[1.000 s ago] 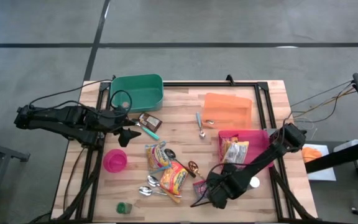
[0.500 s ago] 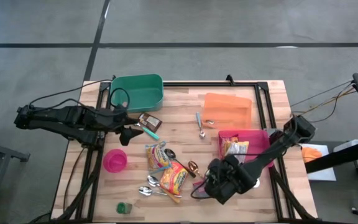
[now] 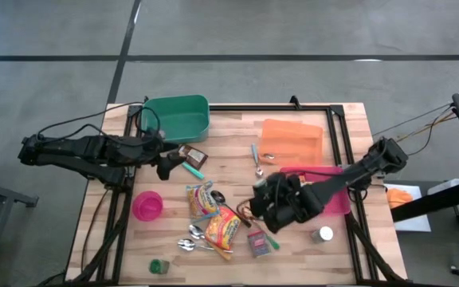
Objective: Pick & Place Food Item
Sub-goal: Put the green paprika seasoning can into the green bin
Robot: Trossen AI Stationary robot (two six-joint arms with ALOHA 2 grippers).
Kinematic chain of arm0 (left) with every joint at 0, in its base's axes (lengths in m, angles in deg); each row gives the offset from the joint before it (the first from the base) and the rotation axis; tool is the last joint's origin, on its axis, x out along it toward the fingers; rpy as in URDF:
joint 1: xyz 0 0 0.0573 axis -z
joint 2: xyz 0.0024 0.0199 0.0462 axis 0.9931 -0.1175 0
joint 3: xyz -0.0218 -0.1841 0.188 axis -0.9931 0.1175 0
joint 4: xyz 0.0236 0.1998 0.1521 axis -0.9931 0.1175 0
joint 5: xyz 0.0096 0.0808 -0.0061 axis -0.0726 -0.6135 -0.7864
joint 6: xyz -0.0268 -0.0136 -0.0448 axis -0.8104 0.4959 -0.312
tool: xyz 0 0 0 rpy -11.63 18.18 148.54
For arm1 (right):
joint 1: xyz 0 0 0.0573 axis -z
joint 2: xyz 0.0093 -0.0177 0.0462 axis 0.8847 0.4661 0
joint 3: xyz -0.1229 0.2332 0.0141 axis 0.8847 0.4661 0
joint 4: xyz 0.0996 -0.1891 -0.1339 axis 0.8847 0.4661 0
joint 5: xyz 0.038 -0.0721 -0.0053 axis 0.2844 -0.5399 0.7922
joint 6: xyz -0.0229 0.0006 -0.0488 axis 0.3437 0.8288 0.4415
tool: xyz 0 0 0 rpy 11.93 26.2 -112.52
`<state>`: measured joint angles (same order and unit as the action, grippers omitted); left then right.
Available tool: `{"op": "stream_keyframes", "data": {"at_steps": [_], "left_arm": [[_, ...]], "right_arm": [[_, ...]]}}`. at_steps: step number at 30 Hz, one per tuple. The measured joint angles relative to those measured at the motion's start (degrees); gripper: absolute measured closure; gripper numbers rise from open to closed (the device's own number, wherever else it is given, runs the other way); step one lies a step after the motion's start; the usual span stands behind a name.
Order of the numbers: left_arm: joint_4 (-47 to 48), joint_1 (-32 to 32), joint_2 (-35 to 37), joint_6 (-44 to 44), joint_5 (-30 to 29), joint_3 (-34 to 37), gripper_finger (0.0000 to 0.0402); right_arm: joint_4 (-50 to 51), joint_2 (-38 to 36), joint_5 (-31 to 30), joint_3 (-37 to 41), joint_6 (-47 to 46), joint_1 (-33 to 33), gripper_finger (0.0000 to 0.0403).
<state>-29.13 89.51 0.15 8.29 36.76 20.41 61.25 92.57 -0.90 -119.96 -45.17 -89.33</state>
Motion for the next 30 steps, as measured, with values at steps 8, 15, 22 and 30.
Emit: {"op": "stream_keyframes", "data": {"at_steps": [8, 15, 22, 30], "left_arm": [[-1.4, 0.0, -2.6, -2.5, -4.9, 0.0, 0.0065], [-8.0, 1.9, -9.2, -2.8, -9.4, 0.0, 0.0065], [-21.3, 7.6, -16.4, 9.3, -18.8, -0.1, 0.0065], [-30.2, 9.8, -21.7, 14.7, -19.2, -0.5, 0.0065]], "right_arm": [[-6.0, -2.3, -2.6, 0.0, -2.0, 7.1, 0.0154], [-14.7, -2.9, -2.7, -0.1, -2.1, 12.3, 0.0154], [-25.1, -3.5, -2.5, -0.1, -1.6, 16.1, 0.0154], [-32.8, -4.5, -0.7, -0.1, 5.4, 18.6, 0.0154]]}}
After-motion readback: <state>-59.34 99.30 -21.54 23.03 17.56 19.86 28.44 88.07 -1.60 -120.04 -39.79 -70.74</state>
